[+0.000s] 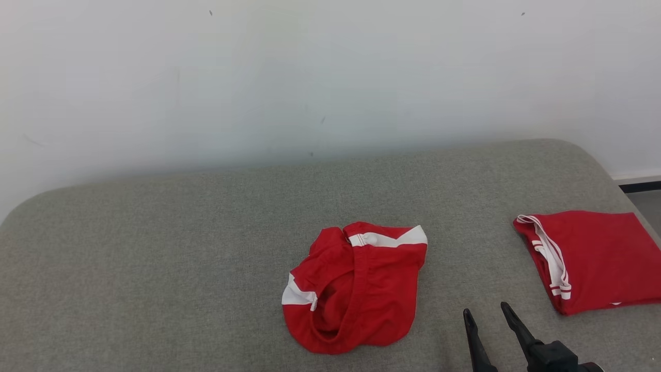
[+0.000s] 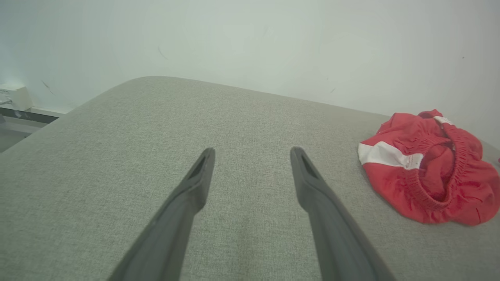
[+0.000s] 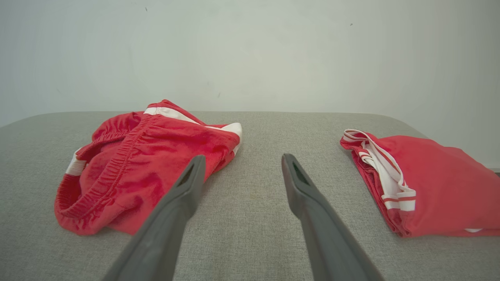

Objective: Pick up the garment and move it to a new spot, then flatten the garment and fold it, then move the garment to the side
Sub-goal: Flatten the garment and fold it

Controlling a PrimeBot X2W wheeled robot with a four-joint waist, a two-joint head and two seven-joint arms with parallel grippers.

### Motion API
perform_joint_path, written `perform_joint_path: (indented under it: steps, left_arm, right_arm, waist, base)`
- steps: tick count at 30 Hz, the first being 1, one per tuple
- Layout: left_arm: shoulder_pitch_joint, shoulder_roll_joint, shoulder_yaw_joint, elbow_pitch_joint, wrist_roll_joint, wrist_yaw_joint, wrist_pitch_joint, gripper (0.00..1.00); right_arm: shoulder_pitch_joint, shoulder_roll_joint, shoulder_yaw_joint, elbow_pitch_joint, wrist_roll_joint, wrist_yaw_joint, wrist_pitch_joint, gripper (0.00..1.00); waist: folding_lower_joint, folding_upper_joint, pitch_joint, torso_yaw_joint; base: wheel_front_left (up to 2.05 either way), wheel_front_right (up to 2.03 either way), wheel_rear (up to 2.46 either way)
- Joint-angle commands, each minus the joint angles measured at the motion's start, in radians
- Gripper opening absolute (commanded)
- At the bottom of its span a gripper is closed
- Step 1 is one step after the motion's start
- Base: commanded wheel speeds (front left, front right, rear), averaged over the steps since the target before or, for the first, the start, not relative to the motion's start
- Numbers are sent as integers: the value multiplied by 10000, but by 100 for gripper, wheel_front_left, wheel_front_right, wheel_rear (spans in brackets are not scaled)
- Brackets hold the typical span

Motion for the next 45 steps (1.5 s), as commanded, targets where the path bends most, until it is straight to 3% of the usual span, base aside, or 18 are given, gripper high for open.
perform_joint_path:
  steps: [1, 38, 45]
  left_arm:
    - [85, -39, 18, -62, 123, -60, -30, 100]
    - [-228, 177, -323, -128, 24, -57, -31, 100]
    - [-1249, 541, -1158, 287, -203, -58, -31, 100]
  right_arm:
    - [94, -4, -44, 18, -50, -25, -42, 100]
    - [1, -4, 335, -111, 280, -25, -49, 100]
    - [-131, -4, 408, -133, 322, -25, -47, 100]
  waist:
    - [1, 1, 7, 17]
    - [1, 1, 217, -198]
    - [1, 1, 393, -619]
  base:
    - [0, 0, 0]
    - [0, 0, 0]
    - [0, 0, 0]
